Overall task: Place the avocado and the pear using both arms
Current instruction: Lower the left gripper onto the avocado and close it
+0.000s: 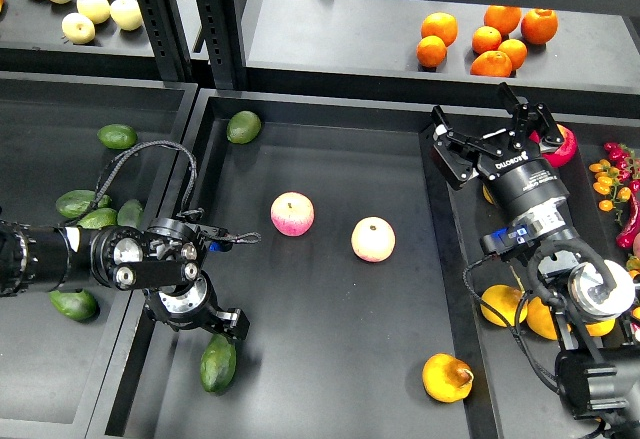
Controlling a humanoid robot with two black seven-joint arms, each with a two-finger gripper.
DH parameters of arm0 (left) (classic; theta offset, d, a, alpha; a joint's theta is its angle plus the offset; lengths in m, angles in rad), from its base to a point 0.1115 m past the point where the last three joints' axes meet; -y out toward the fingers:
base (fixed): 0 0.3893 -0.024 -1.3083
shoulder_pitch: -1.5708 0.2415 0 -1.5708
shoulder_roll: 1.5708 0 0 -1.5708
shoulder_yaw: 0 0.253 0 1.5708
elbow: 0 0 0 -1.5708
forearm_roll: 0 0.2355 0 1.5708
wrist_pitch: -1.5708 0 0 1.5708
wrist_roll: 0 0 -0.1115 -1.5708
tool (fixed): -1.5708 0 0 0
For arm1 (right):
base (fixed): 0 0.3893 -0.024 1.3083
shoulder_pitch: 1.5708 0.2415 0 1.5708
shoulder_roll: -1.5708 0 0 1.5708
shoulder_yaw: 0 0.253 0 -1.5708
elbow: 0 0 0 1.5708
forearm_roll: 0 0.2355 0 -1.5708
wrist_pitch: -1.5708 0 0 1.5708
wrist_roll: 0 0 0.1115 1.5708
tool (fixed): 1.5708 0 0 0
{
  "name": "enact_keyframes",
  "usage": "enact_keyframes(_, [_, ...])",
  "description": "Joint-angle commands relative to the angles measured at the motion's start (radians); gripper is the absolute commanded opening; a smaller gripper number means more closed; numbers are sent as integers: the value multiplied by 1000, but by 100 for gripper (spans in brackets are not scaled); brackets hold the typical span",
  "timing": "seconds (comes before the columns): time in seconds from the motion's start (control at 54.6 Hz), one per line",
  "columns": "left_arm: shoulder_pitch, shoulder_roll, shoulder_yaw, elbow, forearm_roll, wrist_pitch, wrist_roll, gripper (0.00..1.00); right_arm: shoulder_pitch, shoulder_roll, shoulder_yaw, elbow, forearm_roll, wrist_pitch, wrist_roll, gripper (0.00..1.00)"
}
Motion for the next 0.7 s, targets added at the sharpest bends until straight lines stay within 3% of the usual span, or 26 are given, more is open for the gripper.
enact_keyframes(0.0, [17, -4, -1, 11, 6, 0, 0, 100, 0, 0, 0, 0, 0, 0, 0, 100])
enact_keyframes(0.678, [60, -33, -1, 24, 6, 0, 0, 99, 2, 0, -2, 0, 0, -3, -1, 100])
